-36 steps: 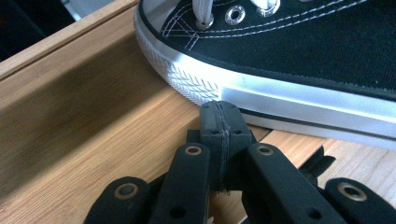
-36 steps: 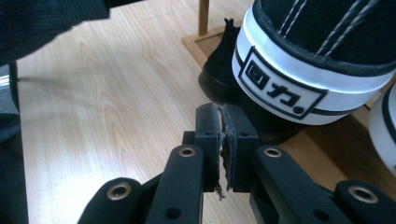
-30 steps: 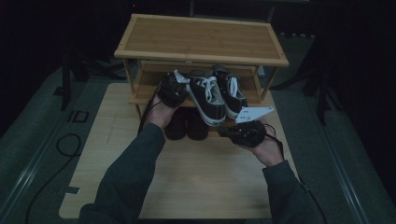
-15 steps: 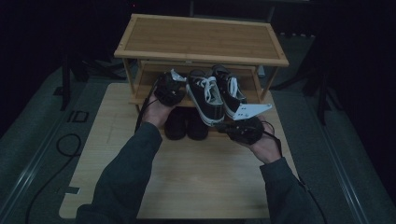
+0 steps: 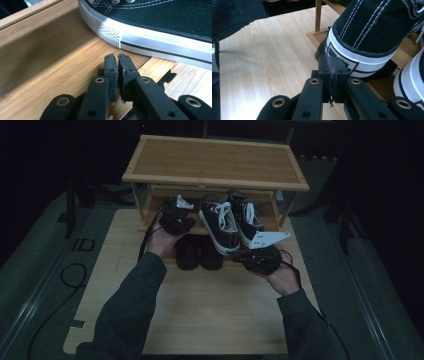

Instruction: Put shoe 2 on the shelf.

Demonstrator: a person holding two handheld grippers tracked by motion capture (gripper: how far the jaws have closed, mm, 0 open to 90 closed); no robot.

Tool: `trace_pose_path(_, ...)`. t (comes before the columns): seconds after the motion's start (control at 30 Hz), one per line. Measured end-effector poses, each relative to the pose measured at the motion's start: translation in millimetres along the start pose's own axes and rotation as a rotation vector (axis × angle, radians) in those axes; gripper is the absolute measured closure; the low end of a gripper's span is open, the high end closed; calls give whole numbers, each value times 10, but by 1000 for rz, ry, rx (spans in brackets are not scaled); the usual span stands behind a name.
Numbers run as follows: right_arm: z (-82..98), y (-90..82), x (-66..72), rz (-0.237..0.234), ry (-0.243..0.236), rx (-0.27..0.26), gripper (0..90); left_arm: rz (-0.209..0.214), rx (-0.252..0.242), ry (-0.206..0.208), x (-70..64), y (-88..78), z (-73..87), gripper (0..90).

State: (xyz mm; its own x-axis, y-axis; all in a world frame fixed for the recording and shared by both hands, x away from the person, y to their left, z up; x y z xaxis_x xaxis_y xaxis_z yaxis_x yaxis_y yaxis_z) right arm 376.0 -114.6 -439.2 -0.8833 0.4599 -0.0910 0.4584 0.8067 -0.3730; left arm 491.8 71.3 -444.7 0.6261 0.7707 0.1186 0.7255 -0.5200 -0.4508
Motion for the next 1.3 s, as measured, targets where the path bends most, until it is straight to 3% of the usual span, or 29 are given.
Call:
trace_pose_path(0.33, -13, 63, 15, -36, 15, -19, 895, 3, -15, -6, -12, -1, 11, 900)
trace_pose_path(0.57, -29, 123, 35, -61, 28, -30, 897, 3, -13, 19, -16, 2, 8, 900)
trace_pose_path(0.7, -67, 178, 56, -67, 0, -26, 898, 6, -9, 16, -15, 3, 6, 900)
trace_pose_path(0.9, -121, 337, 111, -93, -5, -42, 899, 7, -9, 2, -18, 5, 7, 900)
trace_pose_path(1.3, -182, 404, 103, -106, -8, -67, 900, 2, -5, 13, -19, 4, 6, 900)
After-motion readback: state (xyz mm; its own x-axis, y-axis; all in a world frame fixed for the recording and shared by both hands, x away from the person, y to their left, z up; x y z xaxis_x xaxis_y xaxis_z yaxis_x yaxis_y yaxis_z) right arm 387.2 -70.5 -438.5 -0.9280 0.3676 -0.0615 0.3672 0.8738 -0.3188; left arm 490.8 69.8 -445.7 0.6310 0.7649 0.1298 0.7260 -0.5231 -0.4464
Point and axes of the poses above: each handheld gripper's, and its own axes: y roughly forward along the jaws, z roughly out of its underside, x roughly to its left, the point moved 8 cm from there along y, roughly forward along the jaws, and after that the axes turned 11 degrees about -x, right-handed, at the moved point
